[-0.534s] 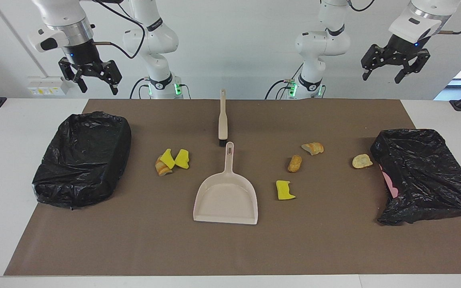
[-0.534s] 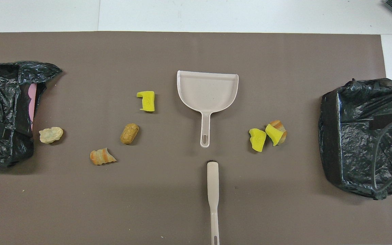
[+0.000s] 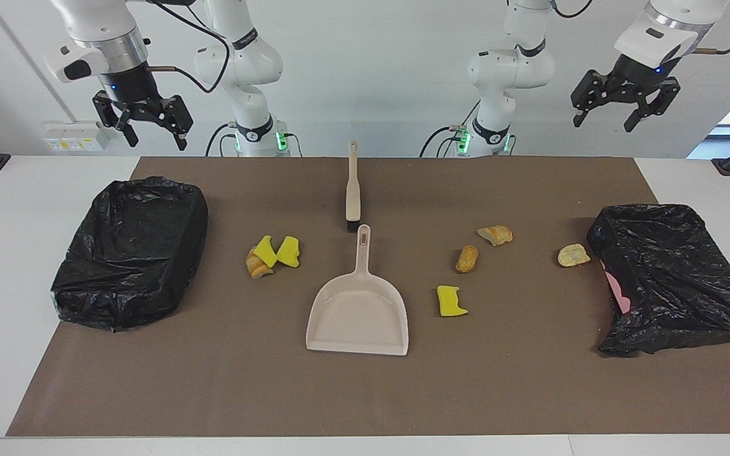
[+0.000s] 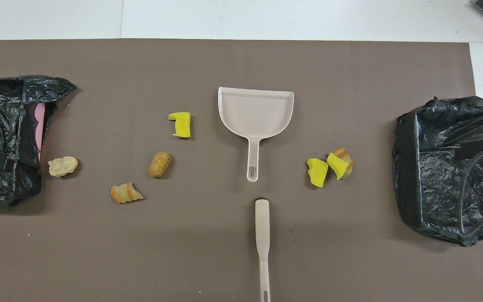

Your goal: Sweep and dump trash in bin

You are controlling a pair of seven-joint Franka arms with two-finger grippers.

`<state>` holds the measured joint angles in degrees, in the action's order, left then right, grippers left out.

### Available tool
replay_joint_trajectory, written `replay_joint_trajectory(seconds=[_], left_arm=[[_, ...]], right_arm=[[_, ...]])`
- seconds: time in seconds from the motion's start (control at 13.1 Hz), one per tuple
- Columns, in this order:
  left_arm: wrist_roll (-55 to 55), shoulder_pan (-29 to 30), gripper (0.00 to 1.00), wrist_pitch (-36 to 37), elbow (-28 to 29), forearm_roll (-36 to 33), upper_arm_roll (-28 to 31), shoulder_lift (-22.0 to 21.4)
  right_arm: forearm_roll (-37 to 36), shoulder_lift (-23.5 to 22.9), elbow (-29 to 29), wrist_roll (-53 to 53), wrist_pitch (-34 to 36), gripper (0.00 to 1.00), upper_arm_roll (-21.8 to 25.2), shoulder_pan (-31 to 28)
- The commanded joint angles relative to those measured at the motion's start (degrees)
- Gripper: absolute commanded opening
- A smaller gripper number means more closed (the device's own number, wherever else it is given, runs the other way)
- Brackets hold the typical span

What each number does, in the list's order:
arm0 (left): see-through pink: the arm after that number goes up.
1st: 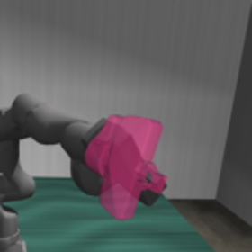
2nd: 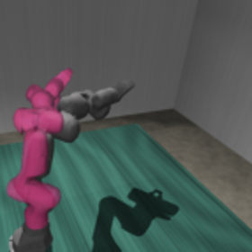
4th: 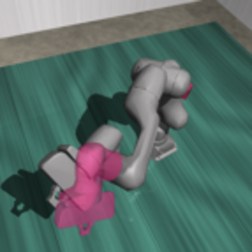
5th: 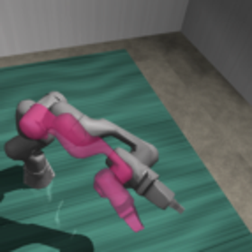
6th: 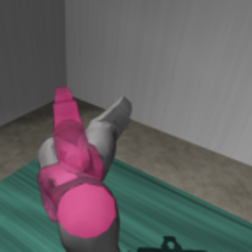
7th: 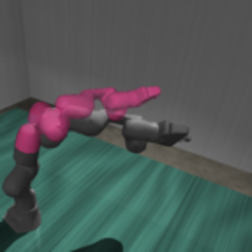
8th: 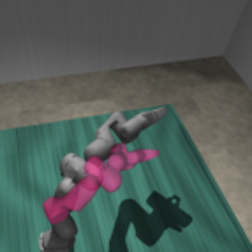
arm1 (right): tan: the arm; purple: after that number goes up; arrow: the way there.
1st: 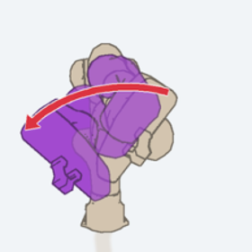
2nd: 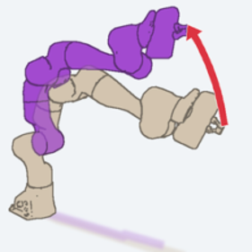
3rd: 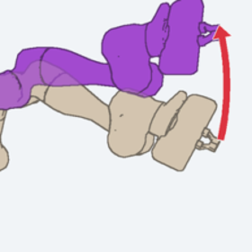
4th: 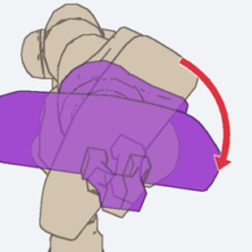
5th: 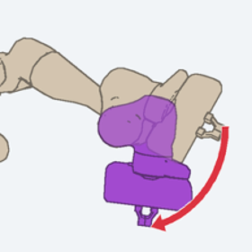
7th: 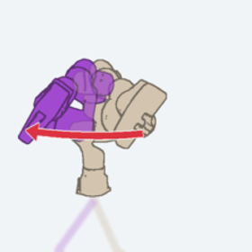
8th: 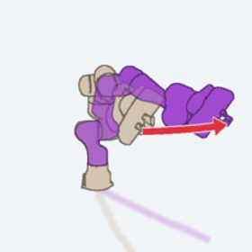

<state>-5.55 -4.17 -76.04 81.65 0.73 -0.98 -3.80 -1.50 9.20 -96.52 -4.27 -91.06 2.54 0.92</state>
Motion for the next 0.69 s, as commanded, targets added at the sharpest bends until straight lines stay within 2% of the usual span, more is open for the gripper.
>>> replay_joint_trajectory(seconds=[0.0, 0.61], left_arm=[[-0.08, 0.3, 1.0, -0.34, 1.67, -1.0, -0.25, -1.48], [0.1, 0.39, 1.0, -0.78, 1.76, -0.91, -0.34, -1.48]], right_arm=[[0.36, -0.14, 0.71, 1.45, 1.5, 1.0, -0.17, -0.66], [0.36, -0.05, 0.63, 1.37, 1.5, 1.0, -0.17, -0.66]])
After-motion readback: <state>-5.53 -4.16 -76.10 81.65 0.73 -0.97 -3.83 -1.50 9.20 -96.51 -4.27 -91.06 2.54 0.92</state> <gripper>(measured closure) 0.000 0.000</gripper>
